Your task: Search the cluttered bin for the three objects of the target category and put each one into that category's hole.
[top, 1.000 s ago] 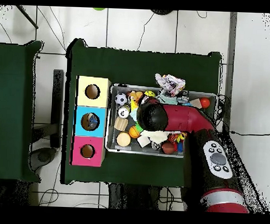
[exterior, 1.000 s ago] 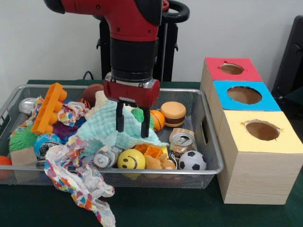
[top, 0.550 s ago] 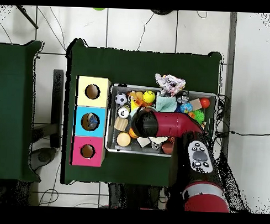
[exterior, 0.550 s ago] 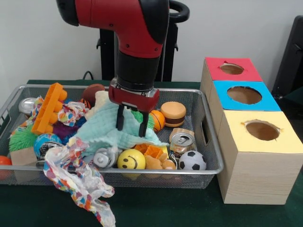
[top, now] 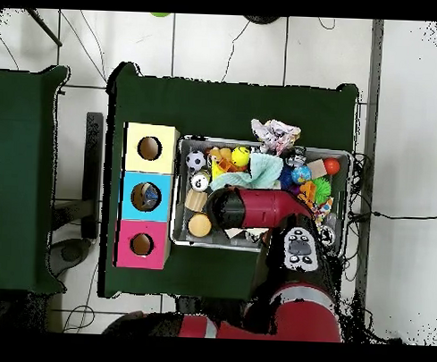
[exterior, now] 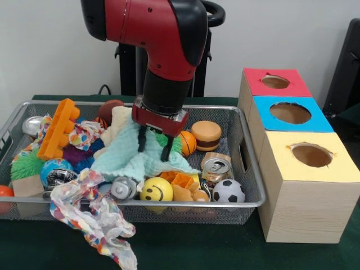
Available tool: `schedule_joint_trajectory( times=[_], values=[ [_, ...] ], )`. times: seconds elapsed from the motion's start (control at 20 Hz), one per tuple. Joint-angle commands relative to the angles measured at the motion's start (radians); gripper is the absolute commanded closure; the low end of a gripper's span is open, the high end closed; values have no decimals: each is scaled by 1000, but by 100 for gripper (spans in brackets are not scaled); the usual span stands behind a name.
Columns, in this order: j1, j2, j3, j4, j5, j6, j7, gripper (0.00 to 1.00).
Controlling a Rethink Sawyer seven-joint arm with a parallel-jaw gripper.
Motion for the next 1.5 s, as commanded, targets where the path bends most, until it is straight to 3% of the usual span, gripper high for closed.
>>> schedule_joint_trajectory(
  times=[0.05, 0.35, 0.6, 0.65, 1.15, 1.35, 1.5],
  values=[
    [20, 150, -74, -87, 58, 12, 229, 0],
    [15, 203, -80, -116, 92, -21, 195, 0],
    [17, 193, -86, -103, 102, -47, 169, 0],
    [17, 193, -87, -102, 105, -54, 161, 100],
    [-4, 146, -54, -66, 103, -57, 117, 100],
    [-64, 42, 19, 25, 130, -64, 92, 100],
    [-109, -76, 61, 74, 154, 0, 47, 100]
  ],
)
